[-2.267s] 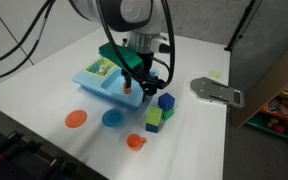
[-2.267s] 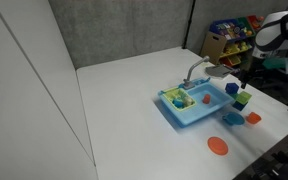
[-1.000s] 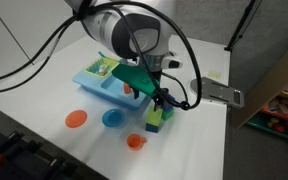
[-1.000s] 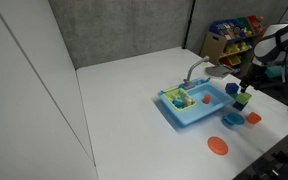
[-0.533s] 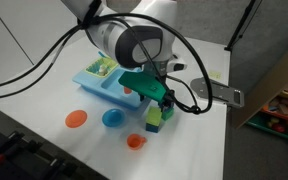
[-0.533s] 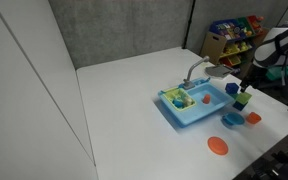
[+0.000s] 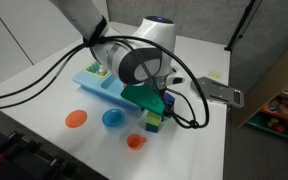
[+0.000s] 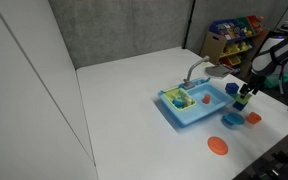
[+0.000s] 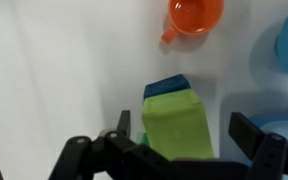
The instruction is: Put the lime green building block in the sink
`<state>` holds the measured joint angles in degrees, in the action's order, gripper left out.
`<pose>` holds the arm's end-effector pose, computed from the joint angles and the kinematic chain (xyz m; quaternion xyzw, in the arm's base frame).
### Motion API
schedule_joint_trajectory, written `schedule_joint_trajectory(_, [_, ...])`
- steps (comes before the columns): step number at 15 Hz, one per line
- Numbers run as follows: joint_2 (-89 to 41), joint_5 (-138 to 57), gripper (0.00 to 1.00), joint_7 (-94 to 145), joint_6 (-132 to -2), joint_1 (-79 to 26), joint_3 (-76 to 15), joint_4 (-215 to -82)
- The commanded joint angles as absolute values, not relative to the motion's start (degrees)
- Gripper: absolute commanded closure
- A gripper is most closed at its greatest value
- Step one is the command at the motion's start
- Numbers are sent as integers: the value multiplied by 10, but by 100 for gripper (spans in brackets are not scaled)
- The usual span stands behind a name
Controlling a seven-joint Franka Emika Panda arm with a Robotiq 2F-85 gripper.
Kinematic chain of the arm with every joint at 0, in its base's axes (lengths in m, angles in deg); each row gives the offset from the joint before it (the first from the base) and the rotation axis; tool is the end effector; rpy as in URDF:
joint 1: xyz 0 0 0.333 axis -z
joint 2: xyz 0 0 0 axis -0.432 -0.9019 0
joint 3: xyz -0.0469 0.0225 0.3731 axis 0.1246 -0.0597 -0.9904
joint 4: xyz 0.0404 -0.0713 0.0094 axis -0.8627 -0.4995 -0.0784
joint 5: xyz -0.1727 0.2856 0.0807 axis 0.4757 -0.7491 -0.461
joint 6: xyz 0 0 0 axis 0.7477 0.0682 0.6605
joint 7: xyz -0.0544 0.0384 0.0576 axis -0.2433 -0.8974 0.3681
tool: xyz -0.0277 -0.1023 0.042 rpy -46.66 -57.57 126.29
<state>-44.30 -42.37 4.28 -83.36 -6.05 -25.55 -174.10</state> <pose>0.5196 -0.2760 0.2062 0.9943 -0.0891 -0.0476 0.0343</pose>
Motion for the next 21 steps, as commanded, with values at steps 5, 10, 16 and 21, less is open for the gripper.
schedule_joint_trajectory(5, [-482, -391, 4, 41, -880, -63, -256, -1712])
schedule_joint_trajectory(10, [-466, -391, 47, 47, -883, -68, -257, -1724])
schedule_joint_trajectory(16, [-417, -396, 69, 70, -871, -85, -255, -1739])
schedule_joint_trajectory(21, [-387, -398, 70, 109, -828, -117, -256, -1729])
